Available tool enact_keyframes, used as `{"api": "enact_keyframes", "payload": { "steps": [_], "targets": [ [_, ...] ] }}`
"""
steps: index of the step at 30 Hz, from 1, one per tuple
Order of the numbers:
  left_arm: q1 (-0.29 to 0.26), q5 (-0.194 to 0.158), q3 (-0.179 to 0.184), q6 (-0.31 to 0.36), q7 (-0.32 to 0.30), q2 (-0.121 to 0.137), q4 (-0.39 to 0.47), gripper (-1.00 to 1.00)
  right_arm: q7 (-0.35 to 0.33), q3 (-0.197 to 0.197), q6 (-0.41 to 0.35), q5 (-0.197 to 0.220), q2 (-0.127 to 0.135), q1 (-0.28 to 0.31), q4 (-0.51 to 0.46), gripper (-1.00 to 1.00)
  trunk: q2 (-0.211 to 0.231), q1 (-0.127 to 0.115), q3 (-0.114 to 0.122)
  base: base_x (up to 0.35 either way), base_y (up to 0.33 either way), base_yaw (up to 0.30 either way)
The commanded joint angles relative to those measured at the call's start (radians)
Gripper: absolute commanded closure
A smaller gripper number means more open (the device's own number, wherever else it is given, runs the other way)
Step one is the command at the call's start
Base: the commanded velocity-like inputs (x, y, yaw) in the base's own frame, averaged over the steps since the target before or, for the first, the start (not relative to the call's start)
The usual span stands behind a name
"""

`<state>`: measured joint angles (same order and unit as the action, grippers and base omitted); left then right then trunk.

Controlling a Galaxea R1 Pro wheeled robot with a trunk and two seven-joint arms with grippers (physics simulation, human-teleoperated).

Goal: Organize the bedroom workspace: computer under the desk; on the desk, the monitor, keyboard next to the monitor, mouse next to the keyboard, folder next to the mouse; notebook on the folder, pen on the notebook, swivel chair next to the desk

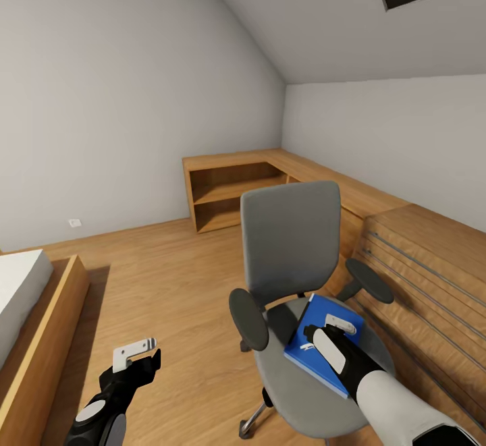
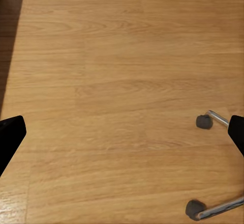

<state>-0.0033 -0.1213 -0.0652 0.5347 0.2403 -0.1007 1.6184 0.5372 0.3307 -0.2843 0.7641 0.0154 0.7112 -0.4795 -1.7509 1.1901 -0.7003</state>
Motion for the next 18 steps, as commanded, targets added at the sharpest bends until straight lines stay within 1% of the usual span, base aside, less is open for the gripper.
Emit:
{"api": "enact_keyframes", "payload": {
  "steps": [1,11,16,18],
  "targets": [
    [0.0,-0.011,0.0,0.004,0.007,-0.001,0.001,-1.0,0.007,0.008,-0.006,0.005,0.001,0.001,-0.002,-1.0,0.0,0.0,-0.001,0.0,0.0,0.0],
    [-0.001,-0.011,0.001,0.003,0.007,-0.001,0.001,-1.0,0.007,0.008,-0.006,0.005,0.001,0.001,-0.002,-1.0,0.0,0.0,-0.001,0.0,0.0,0.0],
    [-0.001,-0.011,0.001,0.004,0.007,-0.001,0.001,-1.0,0.007,0.008,-0.006,0.004,0.001,0.001,-0.002,-1.0,-0.035,0.019,-0.017,0.0,0.0,0.0],
    [0.0,-0.011,0.001,0.004,0.007,-0.001,0.001,-1.0,0.007,0.009,-0.006,0.004,0.001,0.001,-0.002,-1.0,-0.035,0.019,-0.017,0.0,0.0,0.0]
  ]
}}
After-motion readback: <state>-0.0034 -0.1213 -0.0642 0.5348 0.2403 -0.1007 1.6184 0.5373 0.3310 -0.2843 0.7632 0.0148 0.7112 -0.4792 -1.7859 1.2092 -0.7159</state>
